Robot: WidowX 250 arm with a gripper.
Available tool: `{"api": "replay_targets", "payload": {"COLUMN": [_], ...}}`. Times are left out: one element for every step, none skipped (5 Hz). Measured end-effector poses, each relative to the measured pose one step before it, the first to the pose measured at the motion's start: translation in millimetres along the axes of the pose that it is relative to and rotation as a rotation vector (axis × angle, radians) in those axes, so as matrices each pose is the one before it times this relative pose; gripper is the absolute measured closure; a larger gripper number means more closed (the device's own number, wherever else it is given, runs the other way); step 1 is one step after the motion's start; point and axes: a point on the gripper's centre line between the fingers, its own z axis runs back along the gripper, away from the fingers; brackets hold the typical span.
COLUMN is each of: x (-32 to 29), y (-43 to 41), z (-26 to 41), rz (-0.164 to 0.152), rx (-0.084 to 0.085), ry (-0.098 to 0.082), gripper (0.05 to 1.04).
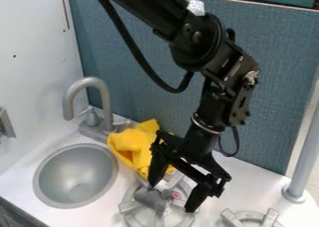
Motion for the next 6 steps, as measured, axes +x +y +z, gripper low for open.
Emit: {"api": "replay_targets", "payload": {"x": [-0.15,14.73,15.8,6.48,13.67,9.88], "y": [-1.11,15.84,22.35,13.41,10.4,2.43], "z": [-8.62,-9.22,-16.34,-19.63,-15.39,-7.53], "rz": [-0.0039,0.0298,0.0474,0.0249,0.0223,0.0132], "rx": [0.0081,-0.0181,0.001,0.028,-0.0763,-0.0488], "ry": [0.0245,-0.0481,-0.0453,0.0135,-0.0184,-0.0065], "gripper": [0.082,0.082,0.082,0.082,0.082,0.082]}}
